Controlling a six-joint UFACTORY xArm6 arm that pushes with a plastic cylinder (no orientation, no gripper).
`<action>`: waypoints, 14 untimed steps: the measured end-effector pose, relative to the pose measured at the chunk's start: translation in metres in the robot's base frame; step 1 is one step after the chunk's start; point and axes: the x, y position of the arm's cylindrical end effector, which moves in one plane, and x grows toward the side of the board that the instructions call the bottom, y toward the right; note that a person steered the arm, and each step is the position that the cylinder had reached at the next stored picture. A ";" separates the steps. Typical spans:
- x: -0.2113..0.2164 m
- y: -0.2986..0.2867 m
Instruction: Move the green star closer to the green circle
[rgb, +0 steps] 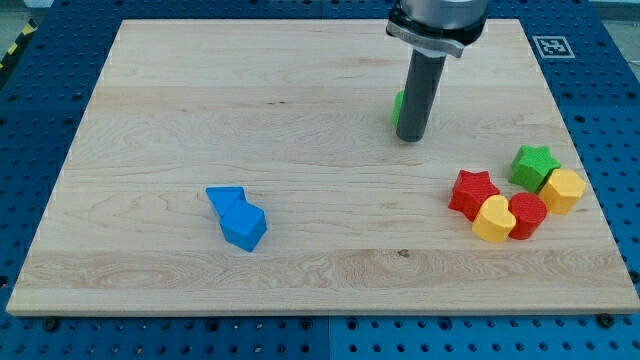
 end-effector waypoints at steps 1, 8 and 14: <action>0.000 0.022; 0.100 0.154; 0.022 0.097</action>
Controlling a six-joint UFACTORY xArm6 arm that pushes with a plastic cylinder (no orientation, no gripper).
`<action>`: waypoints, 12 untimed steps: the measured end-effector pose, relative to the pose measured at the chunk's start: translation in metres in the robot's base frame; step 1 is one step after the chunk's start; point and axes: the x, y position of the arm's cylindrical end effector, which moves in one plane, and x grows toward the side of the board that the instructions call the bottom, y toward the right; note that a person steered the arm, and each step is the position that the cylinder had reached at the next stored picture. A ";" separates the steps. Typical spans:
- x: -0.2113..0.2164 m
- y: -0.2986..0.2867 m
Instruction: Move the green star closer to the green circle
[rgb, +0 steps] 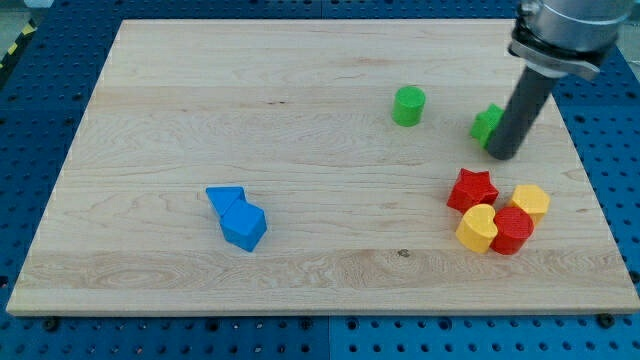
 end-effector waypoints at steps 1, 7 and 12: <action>-0.015 -0.008; -0.061 0.039; -0.067 -0.064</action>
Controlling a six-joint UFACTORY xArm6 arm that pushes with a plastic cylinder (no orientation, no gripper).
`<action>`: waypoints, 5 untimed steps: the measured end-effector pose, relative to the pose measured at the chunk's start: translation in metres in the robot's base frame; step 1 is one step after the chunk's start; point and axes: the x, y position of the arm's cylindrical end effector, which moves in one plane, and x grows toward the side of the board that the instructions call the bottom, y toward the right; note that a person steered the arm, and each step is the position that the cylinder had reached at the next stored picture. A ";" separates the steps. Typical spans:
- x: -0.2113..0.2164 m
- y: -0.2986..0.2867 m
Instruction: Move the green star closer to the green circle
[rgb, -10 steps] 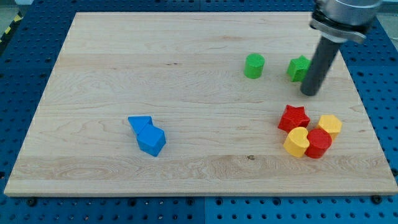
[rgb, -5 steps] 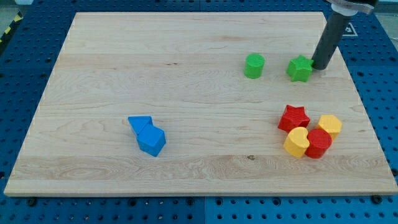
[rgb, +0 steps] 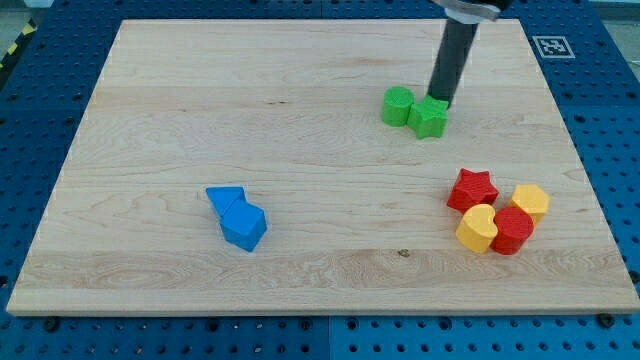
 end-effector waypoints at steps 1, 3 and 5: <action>0.000 -0.004; -0.002 0.073; 0.072 0.127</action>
